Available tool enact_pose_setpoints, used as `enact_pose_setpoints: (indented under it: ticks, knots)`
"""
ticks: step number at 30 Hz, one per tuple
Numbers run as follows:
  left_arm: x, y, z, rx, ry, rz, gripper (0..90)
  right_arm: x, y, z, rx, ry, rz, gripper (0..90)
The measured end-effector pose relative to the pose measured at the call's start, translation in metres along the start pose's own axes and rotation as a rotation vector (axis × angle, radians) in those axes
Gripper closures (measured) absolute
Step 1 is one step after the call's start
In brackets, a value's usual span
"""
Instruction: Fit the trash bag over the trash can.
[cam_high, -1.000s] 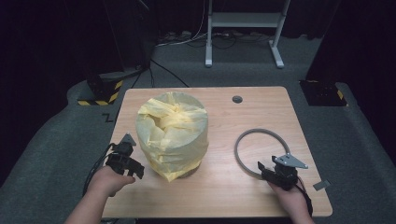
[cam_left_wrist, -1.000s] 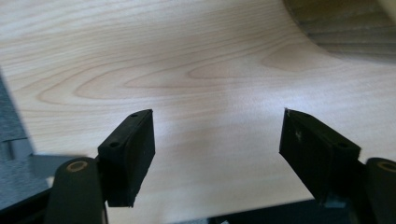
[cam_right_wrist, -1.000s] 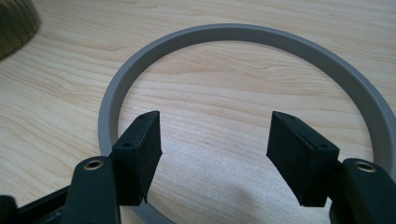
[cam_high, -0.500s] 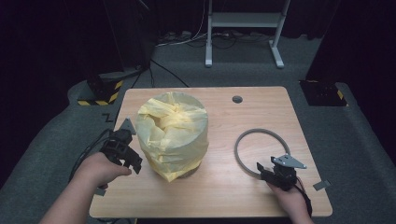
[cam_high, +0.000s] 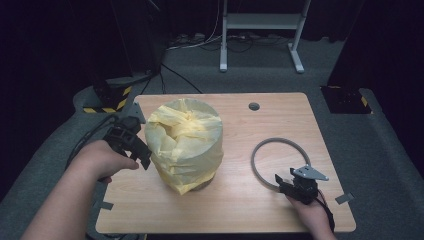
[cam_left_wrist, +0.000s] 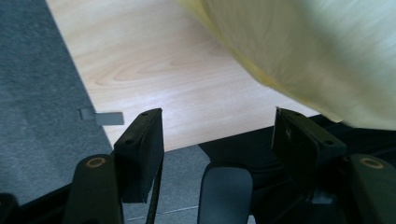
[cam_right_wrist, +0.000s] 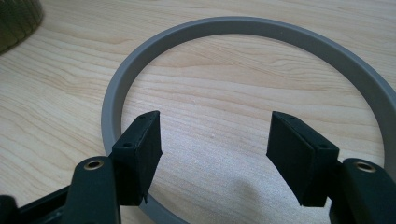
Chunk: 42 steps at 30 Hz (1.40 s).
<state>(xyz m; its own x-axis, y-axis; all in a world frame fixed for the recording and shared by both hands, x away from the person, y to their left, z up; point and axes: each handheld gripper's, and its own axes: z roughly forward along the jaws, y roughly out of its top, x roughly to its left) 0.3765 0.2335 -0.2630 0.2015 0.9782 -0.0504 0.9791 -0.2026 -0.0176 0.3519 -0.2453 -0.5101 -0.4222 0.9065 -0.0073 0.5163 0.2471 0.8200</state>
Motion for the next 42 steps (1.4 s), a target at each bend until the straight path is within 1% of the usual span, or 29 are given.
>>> enact_pose_setpoints:
  ticks: [2,3,4,5,6,7,8,10,11,13,14,15,16,18,19,20,21,23,25,26,28,29,31,32,33,36,38,40,42]
  knots:
    - [-0.001,0.004,-0.013,-0.017,0.007,0.005,34.2,0.000,0.000,0.000,0.000,0.000,0.000,35.3]
    - [-0.002,0.005,-0.018,-0.021,-0.003,0.007,34.9,0.000,0.000,0.000,0.002,0.001,0.003,35.3]
    - [-0.003,0.006,-0.026,-0.034,0.010,0.023,37.0,0.000,-0.001,0.000,0.003,0.001,0.004,35.3]
    - [-0.005,0.008,-0.033,-0.054,0.017,0.026,40.5,0.000,-0.001,0.000,0.003,0.000,0.003,35.3]
    - [-0.006,0.010,-0.041,-0.080,0.009,0.020,42.7,-0.001,-0.001,0.001,0.005,0.001,0.005,35.3]
    - [-0.009,0.012,-0.051,-0.117,0.014,0.023,47.9,-0.001,-0.001,0.001,0.006,0.002,0.005,35.3]
    - [-0.011,0.015,-0.058,-0.147,0.001,0.020,54.0,-0.001,-0.001,0.001,0.006,0.003,0.005,35.3]
    - [-0.018,0.020,-0.066,-0.184,-0.013,0.025,61.6,-0.002,-0.001,0.001,0.007,0.002,0.003,35.3]
    - [-0.024,0.024,-0.068,-0.194,-0.022,0.040,64.7,-0.002,-0.001,0.002,0.007,0.002,0.003,35.3]
    - [-0.032,0.030,-0.064,-0.192,-0.039,0.062,69.9,-0.002,-0.001,0.002,0.007,0.002,0.004,35.3]
    - [-0.038,0.035,-0.058,-0.178,-0.048,0.075,72.5,-0.002,-0.001,0.002,0.007,0.003,0.004,35.3]
    - [-0.039,0.038,-0.053,-0.163,-0.040,0.079,74.5,-0.002,-0.001,0.001,0.006,0.003,0.001,35.3]
    - [-0.041,0.042,-0.046,-0.141,-0.030,0.074,75.9,-0.002,-0.001,0.001,0.006,0.004,0.000,35.3]
    - [-0.040,0.050,-0.028,-0.098,-0.003,0.044,78.1,-0.002,-0.001,0.001,0.006,0.005,0.001,35.3]
    - [-0.039,0.052,-0.021,-0.084,-0.008,0.031,78.3,-0.001,-0.001,0.001,0.005,0.005,0.000,35.3]
    - [-0.039,0.054,-0.011,-0.055,-0.004,0.025,78.3,-0.001,-0.001,0.001,0.003,0.007,-0.002,35.3]
    - [-0.039,0.056,-0.006,-0.040,0.006,0.024,78.8,0.000,0.000,0.001,0.003,0.008,-0.008,35.3]
    - [-0.039,0.058,0.008,-0.005,0.033,0.025,78.8,0.000,-0.001,0.001,0.006,0.010,-0.008,35.3]
    - [-0.041,0.060,0.015,0.006,0.032,0.039,78.6,0.001,-0.001,0.002,0.009,0.011,-0.008,35.3]
    - [-0.043,0.060,0.018,0.013,0.030,0.045,75.1,0.001,-0.001,0.002,0.010,0.011,-0.010,35.3]
    - [-0.047,0.061,0.018,0.006,0.027,0.059,66.2,0.001,0.000,0.002,0.008,0.011,-0.008,35.3]
    - [-0.049,0.060,0.013,-0.005,0.031,0.066,62.7,0.000,0.000,0.002,0.007,0.010,-0.008,35.3]
    - [-0.054,0.059,0.000,-0.029,0.047,0.078,59.7,0.001,0.000,0.001,0.006,0.010,-0.006,35.3]
    - [-0.057,0.057,-0.011,-0.054,0.047,0.072,59.9,0.001,-0.001,0.001,0.007,0.009,-0.007,35.3]
    - [-0.059,0.056,-0.019,-0.069,0.040,0.073,63.2,0.001,-0.001,0.002,0.006,0.011,-0.009,35.3]
    - [-0.071,0.048,-0.046,-0.095,0.012,0.097,71.8,0.003,0.000,0.002,0.008,0.011,-0.014,35.3]
    - [-0.081,0.042,-0.057,-0.100,-0.011,0.120,75.3,0.003,0.000,0.001,0.007,0.012,-0.015,35.3]
    - [-0.088,0.040,-0.056,-0.092,-0.035,0.129,75.9,0.003,0.000,0.001,0.003,0.011,-0.017,35.3]
    - [-0.094,0.038,-0.044,-0.061,-0.057,0.149,76.3,0.002,0.000,0.001,0.004,0.009,-0.015,35.3]
